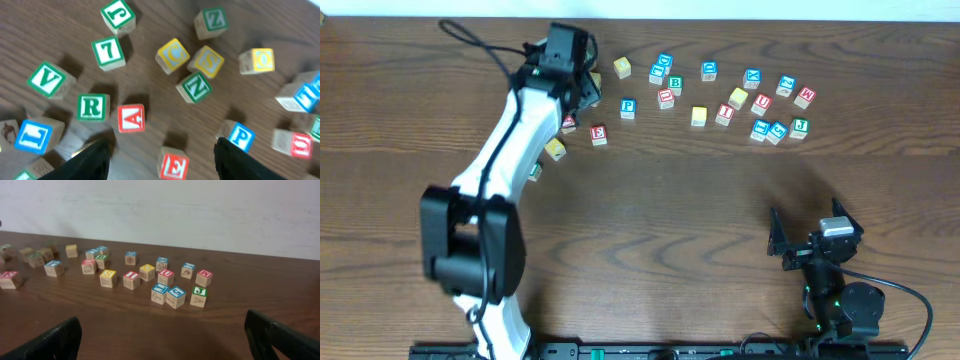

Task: Spell out AI2
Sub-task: 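Reach the left gripper forward over the red-lettered A block, then lower the left gripper and grasp the red A block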

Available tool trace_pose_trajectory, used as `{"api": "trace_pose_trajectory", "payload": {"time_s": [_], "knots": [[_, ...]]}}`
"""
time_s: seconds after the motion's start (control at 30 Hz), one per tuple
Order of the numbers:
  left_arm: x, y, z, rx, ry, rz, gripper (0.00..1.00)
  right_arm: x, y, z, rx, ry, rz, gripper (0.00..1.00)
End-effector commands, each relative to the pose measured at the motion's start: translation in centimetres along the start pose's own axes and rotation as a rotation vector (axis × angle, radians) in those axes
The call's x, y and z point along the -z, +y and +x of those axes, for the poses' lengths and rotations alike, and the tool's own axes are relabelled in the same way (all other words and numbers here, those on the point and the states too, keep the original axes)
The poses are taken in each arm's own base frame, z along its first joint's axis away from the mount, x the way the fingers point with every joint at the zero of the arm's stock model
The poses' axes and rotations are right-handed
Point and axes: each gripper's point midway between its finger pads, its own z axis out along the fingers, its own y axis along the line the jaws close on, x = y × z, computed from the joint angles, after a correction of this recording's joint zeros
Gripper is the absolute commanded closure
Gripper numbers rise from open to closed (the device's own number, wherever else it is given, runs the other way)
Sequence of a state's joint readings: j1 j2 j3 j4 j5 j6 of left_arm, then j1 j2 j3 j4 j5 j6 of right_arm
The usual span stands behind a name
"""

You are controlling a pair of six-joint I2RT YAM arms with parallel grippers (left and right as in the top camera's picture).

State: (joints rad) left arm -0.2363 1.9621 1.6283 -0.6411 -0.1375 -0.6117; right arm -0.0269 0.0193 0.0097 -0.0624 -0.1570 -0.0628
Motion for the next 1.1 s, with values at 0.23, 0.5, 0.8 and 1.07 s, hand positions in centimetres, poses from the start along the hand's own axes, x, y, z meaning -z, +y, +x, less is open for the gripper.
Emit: {"api": "trace_pose_trajectory", "payload": {"time_s": [0.23,0.5,0.8,1.07], "knots": [[-3.5,2.3,0.2,0.067,0.038,-0.124,0.4,0.0,0.0,0.2,0.005,0.005,0.003,0.01],[-5.8,2.9,0.9,0.073,0.084,-0.118,0.4,0.0,0.0,0.2,0.005,0.005,0.003,0.01],[-7.5,2.9,1.8,0.051,0.104,-0.12,0.41,0.0,0.0,0.2,0.005,0.005,0.003,0.01],[-7.5,2.8,2.1,0.046,0.108,-0.122,0.43,0.0,0.0,0.2,0.006,0.005,0.003,0.01]]}}
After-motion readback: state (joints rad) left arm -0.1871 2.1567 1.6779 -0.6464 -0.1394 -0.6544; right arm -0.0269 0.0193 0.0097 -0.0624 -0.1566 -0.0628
